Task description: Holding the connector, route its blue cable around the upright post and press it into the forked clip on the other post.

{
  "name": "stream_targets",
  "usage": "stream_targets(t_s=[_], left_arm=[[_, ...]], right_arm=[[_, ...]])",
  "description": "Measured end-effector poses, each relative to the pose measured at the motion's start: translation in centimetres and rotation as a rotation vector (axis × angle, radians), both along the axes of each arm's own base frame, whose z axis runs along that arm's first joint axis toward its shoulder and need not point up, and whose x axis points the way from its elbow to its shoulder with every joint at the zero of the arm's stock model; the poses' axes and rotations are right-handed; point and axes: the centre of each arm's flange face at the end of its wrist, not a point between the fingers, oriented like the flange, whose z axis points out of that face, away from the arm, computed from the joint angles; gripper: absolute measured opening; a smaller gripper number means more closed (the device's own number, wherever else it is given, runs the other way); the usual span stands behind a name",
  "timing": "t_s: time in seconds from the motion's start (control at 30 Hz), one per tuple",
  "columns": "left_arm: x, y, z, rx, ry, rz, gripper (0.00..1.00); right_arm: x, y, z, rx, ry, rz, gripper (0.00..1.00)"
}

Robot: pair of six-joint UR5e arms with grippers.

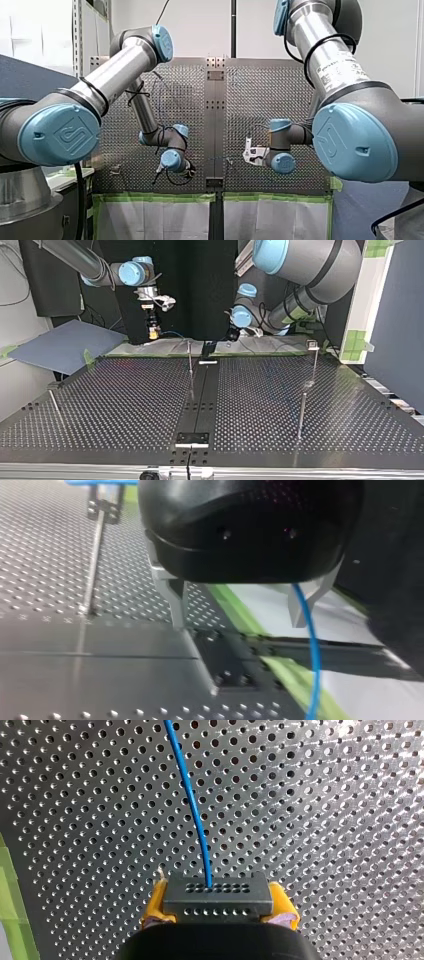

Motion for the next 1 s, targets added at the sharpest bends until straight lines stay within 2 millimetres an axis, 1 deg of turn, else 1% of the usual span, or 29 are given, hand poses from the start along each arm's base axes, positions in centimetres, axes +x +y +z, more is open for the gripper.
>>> stream_targets(t_s=[0.33, 0.53, 0.73, 1.0], left_arm=[[1.1, -0.9, 0.6, -0.143, -0.048, -0.046, 1.0], [1.3, -1.2, 0.7, -0.208, -0.05, -0.06, 1.0], [1.4, -1.2, 0.8, -0.253, -0.041, -0.038, 1.0], [1.6, -0.4, 0.7, -0.308, -0.024, 0.017, 1.0]], right_arm=[[0.1, 0.0, 0.0, 0.006, 0.015, 0.001, 0.0], [0.4, 0.2, 0.0, 0.005, 0.019, 0.008, 0.0], [0.7, 0.5, 0.0, 0.007, 0.02, 0.017, 0.0], [1.1, 1.0, -0.2, 0.02, 0.026, 0.036, 0.0]])
